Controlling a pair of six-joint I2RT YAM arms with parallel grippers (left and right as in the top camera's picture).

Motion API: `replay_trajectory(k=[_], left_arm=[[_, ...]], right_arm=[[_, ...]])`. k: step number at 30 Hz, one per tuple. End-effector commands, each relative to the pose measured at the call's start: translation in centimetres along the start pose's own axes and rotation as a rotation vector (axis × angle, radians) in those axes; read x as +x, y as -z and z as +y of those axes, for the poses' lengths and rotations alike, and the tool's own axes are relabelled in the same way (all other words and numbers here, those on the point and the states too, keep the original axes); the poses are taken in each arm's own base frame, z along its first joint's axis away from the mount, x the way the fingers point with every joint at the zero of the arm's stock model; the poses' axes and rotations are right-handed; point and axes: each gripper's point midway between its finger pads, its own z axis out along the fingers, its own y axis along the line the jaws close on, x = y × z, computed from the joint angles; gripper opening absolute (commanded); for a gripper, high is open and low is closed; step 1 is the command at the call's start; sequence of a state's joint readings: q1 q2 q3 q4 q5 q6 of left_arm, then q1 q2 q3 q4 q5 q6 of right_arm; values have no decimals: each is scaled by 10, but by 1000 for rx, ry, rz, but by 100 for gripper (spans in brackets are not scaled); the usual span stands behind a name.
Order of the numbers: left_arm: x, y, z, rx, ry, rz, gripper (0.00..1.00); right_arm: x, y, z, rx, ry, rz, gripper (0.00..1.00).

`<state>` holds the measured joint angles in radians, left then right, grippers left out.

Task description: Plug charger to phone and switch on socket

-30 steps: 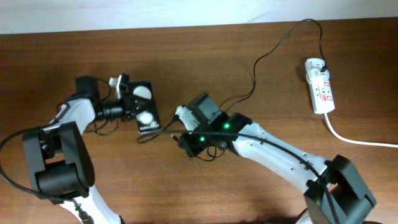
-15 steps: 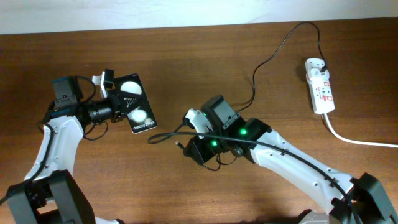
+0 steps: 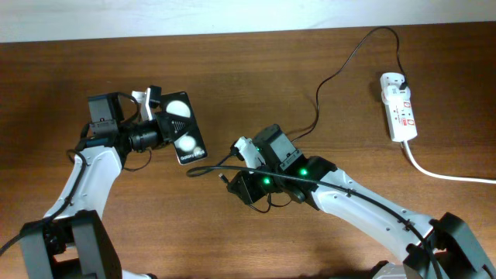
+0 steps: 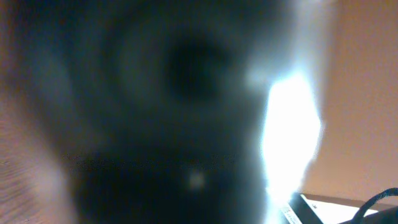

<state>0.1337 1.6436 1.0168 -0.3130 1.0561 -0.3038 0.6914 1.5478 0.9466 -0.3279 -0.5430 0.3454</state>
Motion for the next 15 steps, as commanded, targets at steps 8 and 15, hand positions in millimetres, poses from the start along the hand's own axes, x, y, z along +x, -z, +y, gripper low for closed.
replay_trajectory(k=[8,15], left_arm=[[1,1,-8,22,2,4,0],[0,1,-14,56,147,11,0]], right_arm=[[-3,-8,25,-56,66,-27,4],[-38,-10,60,-132,24,-185,4]])
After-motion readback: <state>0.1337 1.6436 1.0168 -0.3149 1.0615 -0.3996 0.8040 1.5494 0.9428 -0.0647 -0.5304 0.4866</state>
